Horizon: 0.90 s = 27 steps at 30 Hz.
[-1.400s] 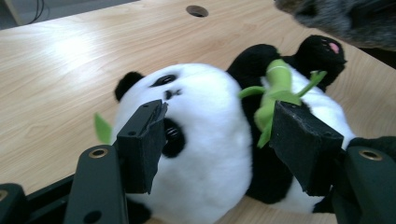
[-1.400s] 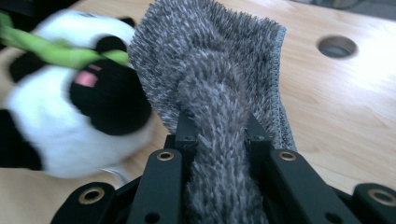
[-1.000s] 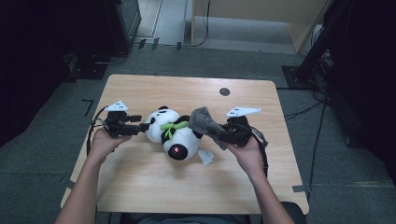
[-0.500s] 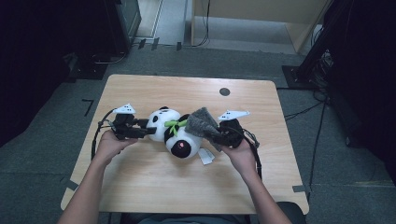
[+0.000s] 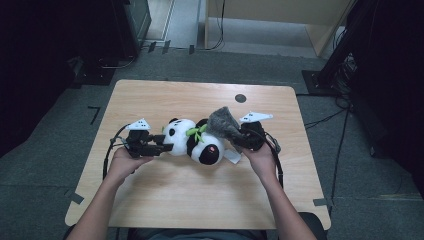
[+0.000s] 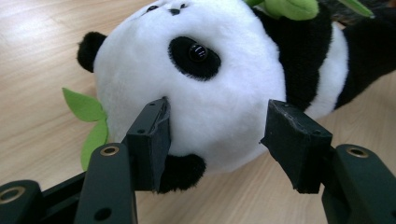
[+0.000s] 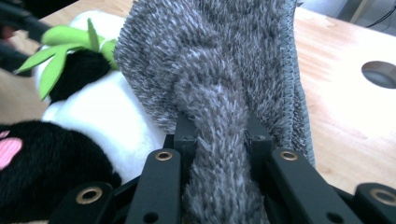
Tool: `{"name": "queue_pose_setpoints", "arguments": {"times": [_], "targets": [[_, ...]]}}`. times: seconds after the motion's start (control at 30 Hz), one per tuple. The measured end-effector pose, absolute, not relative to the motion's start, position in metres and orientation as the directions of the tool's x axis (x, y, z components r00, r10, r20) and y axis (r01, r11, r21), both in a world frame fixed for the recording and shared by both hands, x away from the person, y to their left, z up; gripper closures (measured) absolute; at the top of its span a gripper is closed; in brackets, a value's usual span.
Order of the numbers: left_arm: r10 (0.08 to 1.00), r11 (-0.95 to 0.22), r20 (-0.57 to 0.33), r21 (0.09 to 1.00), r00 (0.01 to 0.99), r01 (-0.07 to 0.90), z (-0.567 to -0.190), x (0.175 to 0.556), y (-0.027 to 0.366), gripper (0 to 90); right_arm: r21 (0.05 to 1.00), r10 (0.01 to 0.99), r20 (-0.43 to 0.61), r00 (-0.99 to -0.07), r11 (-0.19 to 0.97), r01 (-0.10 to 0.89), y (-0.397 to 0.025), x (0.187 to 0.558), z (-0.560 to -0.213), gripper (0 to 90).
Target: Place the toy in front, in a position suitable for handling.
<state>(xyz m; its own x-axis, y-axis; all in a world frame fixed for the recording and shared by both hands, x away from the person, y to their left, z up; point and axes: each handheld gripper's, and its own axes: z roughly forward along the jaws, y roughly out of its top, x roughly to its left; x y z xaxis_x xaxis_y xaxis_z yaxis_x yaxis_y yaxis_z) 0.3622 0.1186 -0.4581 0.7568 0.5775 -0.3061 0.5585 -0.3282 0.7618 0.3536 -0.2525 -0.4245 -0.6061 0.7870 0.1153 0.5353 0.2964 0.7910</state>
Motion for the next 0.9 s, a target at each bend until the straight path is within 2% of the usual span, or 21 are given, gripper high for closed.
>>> {"name": "queue_pose_setpoints", "arguments": {"times": [0.17, 0.3, 0.57, 0.63, 0.73, 0.9], "targets": [[0.589, -0.313, -0.307, 0.766, 0.747, 0.562, -0.459, 0.351, 0.111, 40.8, 0.808, 0.792, 0.113, -0.6, 0.278, 0.52, -0.256, 0.363, -0.428, 73.7], [0.609, -0.304, -0.284, 0.779, 0.741, 0.549, -0.46, 0.344, 0.109, 36.9, 0.815, 0.787, 0.127, -0.604, 0.264, 0.515, -0.258, 0.366, -0.431, 74.0], [0.652, -0.265, -0.281, 0.786, 0.704, 0.559, -0.459, 0.351, 0.118, 22.4, 0.813, 0.784, 0.14, -0.605, 0.259, 0.522, -0.259, 0.365, -0.428, 74.1], [0.659, -0.284, -0.256, 0.786, 0.707, 0.549, -0.46, 0.357, 0.116, 19.0, 0.811, 0.782, 0.141, -0.606, 0.26, 0.524, -0.26, 0.365, -0.428, 74.1], [0.647, -0.31, -0.24, 0.784, 0.724, 0.537, -0.465, 0.367, 0.113, 13.0, 0.808, 0.779, 0.148, -0.61, 0.261, 0.528, -0.26, 0.365, -0.428, 74.1], [0.597, -0.291, -0.298, 0.785, 0.745, 0.547, -0.475, 0.376, 0.11, 12.8, 0.802, 0.772, 0.153, -0.617, 0.268, 0.534, -0.259, 0.366, -0.43, 74.3]]}}
